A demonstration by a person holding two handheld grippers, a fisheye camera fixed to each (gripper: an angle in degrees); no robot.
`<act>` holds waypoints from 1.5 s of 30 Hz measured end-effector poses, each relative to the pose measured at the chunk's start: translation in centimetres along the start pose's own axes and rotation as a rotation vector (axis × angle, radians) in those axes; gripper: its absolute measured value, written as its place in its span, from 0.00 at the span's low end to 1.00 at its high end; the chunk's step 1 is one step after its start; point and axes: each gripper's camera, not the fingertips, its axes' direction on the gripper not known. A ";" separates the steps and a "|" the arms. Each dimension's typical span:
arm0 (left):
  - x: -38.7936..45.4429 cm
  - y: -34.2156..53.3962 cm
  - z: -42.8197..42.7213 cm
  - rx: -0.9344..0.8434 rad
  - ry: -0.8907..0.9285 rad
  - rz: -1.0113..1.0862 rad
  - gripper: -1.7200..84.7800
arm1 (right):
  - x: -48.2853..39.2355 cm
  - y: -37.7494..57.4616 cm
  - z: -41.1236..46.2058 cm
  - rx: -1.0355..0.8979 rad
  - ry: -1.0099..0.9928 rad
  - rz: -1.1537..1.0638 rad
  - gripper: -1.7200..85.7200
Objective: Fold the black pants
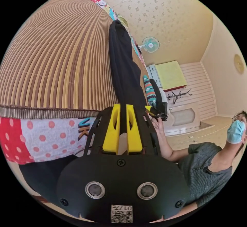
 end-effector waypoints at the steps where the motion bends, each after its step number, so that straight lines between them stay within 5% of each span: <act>1: 0.3 0.2 0.2 -0.016 0.066 0.021 0.07 | 0.3 0.3 -0.4 0.012 0.013 0.008 0.06; 11: 2.6 1.7 1.9 0.056 0.037 0.027 0.16 | 1.9 3.5 -3.4 0.077 0.019 0.022 0.11; 24: 6.5 6.9 6.8 -0.101 -0.129 0.075 0.11 | 1.1 7.8 -1.3 -0.021 0.095 0.012 0.12; 30: 8.8 8.1 8.6 -0.124 -0.127 0.129 0.13 | 2.0 8.9 -0.3 0.002 -0.022 -0.009 0.12; 35: 8.6 8.5 9.9 -0.172 -0.039 0.091 0.09 | 2.6 9.6 0.6 -0.068 -0.023 0.011 0.08; 40: 13.8 12.7 7.0 -0.073 0.217 0.248 0.07 | 1.9 13.3 -3.7 0.082 -0.353 -0.040 0.06; 45: 25.6 14.6 2.3 0.063 0.364 0.515 0.07 | -8.1 13.9 -10.2 0.190 -0.426 -0.387 0.05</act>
